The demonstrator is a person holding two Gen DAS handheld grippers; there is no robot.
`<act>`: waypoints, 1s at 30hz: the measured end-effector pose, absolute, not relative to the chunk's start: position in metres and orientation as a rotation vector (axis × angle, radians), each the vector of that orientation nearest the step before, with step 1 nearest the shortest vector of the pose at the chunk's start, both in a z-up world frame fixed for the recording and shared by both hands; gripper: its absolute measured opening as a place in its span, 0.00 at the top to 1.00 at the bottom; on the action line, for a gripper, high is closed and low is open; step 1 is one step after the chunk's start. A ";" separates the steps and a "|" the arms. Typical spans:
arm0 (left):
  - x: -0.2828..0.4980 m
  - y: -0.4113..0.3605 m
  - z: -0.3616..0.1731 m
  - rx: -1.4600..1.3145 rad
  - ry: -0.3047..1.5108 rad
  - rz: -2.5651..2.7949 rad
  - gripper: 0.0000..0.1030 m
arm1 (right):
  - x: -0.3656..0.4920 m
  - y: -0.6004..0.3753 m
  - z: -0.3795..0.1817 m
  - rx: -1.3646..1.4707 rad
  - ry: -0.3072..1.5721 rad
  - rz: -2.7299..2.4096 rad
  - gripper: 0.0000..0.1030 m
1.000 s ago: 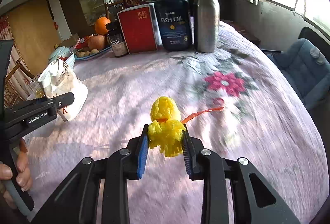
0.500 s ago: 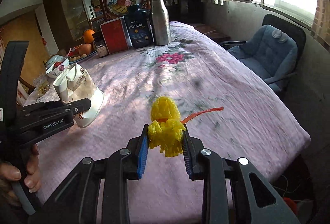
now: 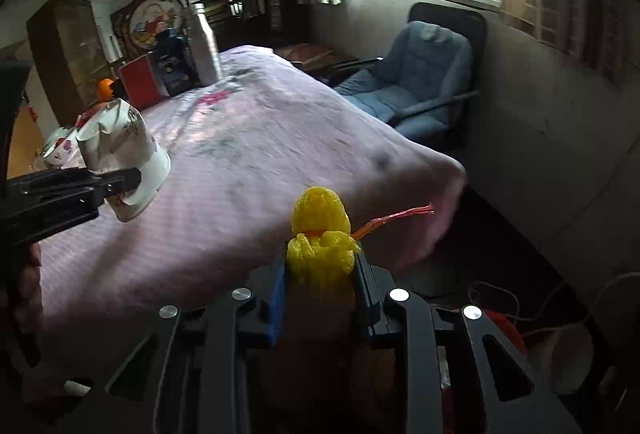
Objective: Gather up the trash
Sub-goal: 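Carry the paper cup and chick to the red wastebasket and open both tools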
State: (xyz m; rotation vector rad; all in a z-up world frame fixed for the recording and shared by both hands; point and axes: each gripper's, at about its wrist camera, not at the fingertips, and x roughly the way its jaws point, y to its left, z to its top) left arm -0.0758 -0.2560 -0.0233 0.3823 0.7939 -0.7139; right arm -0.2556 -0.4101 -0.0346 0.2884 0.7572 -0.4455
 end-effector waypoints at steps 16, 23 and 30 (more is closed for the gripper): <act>-0.271 -0.443 -0.142 0.801 0.929 -1.313 0.59 | -0.402 -0.512 -0.190 0.618 1.016 -0.741 0.71; -0.285 -0.494 -0.212 0.918 1.033 -1.302 0.59 | -0.416 -0.539 -0.226 0.745 1.040 -0.742 0.69; -0.285 -0.507 -0.236 0.954 1.066 -1.268 0.55 | -0.412 -0.541 -0.227 0.739 1.033 -0.743 0.53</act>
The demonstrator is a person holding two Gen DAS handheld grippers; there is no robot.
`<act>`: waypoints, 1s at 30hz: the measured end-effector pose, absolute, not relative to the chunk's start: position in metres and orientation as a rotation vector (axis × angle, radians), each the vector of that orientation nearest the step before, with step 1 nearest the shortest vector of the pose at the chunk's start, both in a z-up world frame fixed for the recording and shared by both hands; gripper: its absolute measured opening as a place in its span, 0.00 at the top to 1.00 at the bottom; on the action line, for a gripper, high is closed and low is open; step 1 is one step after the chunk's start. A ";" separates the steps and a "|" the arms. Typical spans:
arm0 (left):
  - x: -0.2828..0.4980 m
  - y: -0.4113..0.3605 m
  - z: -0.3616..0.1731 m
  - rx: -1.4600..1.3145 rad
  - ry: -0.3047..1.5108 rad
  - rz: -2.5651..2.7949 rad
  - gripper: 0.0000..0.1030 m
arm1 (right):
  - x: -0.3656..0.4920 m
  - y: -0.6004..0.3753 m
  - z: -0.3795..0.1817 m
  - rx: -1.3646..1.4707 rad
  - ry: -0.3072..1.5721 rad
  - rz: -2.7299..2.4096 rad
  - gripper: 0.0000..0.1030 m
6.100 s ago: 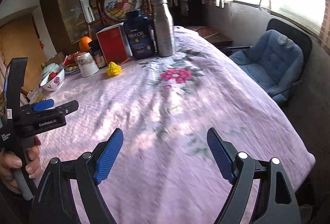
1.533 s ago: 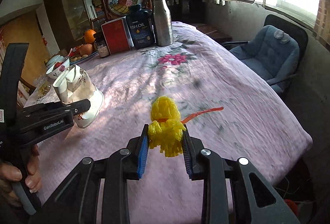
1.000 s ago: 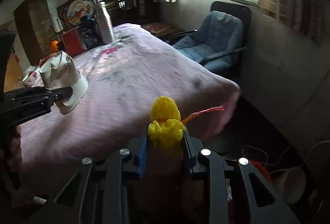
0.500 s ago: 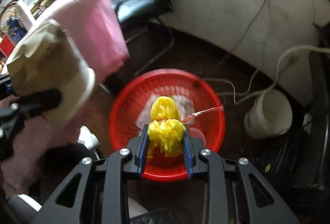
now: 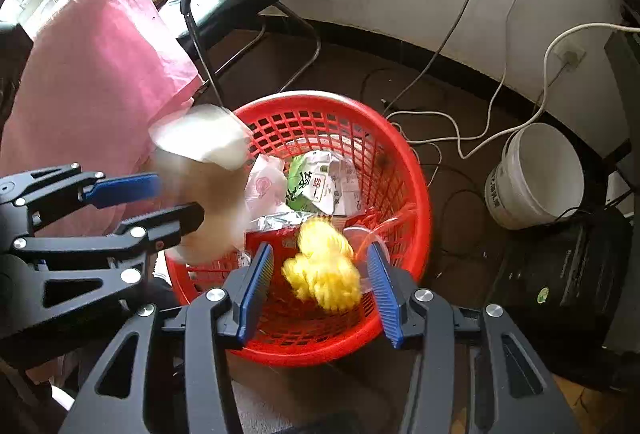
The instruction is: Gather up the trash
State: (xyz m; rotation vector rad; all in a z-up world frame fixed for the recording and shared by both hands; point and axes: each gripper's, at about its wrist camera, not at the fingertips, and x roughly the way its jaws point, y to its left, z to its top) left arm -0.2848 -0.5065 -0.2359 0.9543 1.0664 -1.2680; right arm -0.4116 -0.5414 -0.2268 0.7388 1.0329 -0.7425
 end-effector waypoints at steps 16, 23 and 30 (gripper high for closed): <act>-0.277 -0.458 -0.200 0.884 1.017 -1.144 0.17 | -0.413 -0.513 -0.190 0.640 1.065 -0.886 0.34; -0.275 -0.426 -0.174 0.832 0.984 -1.124 0.14 | -0.422 -0.491 -0.175 0.654 1.053 -1.006 0.19; -0.270 -0.402 -0.159 0.775 0.974 -1.104 0.13 | -0.424 -0.465 -0.164 0.634 1.059 -1.053 0.19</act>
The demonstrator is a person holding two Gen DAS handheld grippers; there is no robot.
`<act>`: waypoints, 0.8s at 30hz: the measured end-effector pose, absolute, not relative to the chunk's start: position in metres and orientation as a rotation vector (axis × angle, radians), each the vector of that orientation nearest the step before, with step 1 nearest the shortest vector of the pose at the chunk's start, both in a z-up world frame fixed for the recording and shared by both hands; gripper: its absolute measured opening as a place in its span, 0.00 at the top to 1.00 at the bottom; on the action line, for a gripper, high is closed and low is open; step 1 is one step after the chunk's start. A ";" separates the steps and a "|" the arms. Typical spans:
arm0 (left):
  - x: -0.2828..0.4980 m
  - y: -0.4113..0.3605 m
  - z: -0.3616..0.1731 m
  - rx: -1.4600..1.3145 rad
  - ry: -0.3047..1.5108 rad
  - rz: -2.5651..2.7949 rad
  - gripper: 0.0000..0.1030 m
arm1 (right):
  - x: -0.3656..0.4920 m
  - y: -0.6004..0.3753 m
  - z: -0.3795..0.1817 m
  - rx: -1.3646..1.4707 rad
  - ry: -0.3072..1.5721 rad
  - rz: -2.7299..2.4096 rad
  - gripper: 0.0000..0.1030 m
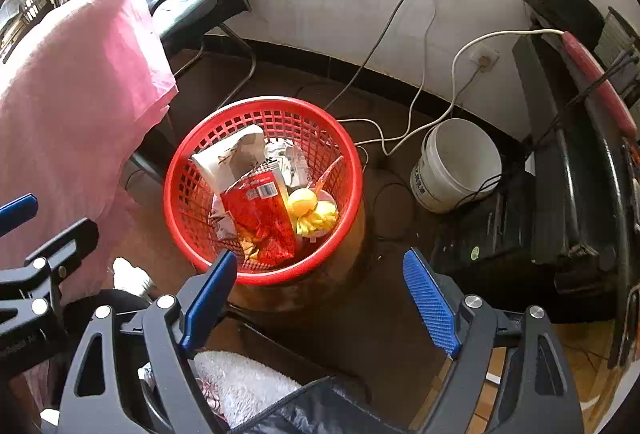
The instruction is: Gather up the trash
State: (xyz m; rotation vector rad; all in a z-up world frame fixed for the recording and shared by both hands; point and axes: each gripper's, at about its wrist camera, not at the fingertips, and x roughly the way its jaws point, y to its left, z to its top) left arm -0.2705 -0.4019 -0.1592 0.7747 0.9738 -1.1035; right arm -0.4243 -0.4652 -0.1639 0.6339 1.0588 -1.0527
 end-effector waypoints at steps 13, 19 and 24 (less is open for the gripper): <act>-0.257 -0.373 -0.142 0.691 0.970 -1.073 0.12 | -0.428 -0.442 -0.143 0.594 1.043 -1.076 0.18; -0.257 -0.369 -0.139 0.684 0.961 -1.070 0.12 | -0.427 -0.439 -0.142 0.585 1.043 -1.081 0.18; -0.257 -0.366 -0.137 0.680 0.956 -1.070 0.12 | -0.428 -0.439 -0.141 0.569 1.043 -1.084 0.18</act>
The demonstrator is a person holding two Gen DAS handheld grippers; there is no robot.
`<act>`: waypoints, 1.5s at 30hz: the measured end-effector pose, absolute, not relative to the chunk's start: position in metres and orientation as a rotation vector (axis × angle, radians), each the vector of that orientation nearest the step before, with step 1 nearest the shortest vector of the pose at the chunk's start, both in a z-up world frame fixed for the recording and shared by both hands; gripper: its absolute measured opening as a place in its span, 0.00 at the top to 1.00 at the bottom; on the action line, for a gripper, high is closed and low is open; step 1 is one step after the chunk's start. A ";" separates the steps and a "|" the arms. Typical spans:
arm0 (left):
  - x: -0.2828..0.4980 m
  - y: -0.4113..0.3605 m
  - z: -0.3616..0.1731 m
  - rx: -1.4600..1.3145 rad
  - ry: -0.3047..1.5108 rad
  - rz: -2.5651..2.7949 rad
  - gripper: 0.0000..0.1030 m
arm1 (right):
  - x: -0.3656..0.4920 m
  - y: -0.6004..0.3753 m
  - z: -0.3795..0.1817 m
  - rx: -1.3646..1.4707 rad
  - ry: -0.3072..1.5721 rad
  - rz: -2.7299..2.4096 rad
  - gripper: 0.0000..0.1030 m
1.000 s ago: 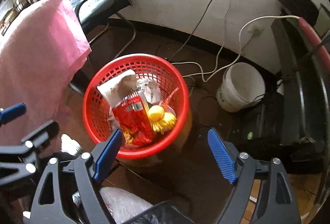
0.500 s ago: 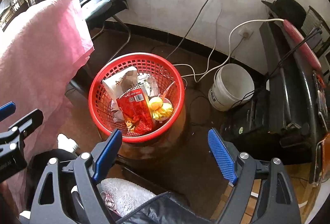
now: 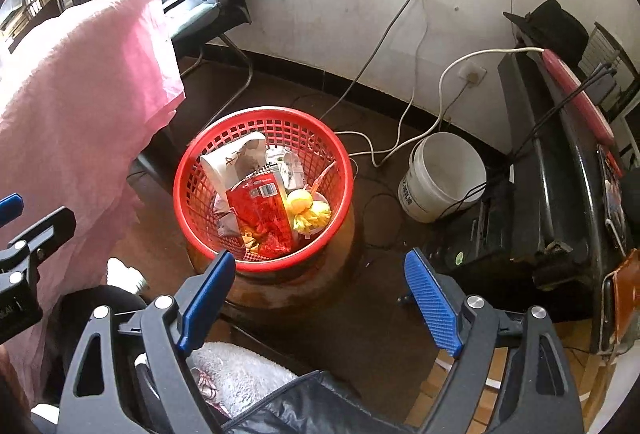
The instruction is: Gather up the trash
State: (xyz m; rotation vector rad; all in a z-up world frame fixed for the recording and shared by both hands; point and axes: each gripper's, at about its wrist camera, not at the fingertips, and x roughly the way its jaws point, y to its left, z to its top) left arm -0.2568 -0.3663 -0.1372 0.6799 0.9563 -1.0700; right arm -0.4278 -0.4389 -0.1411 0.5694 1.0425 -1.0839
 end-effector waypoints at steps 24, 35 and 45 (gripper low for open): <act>-0.258 -0.366 -0.137 0.683 0.970 -1.074 0.11 | -0.427 -0.439 -0.146 0.581 1.060 -1.080 0.18; -0.257 -0.366 -0.139 0.685 0.963 -1.073 0.10 | -0.429 -0.442 -0.147 0.585 1.061 -1.084 0.18; -0.259 -0.365 -0.140 0.687 0.958 -1.080 0.09 | -0.432 -0.443 -0.148 0.588 1.058 -1.084 0.17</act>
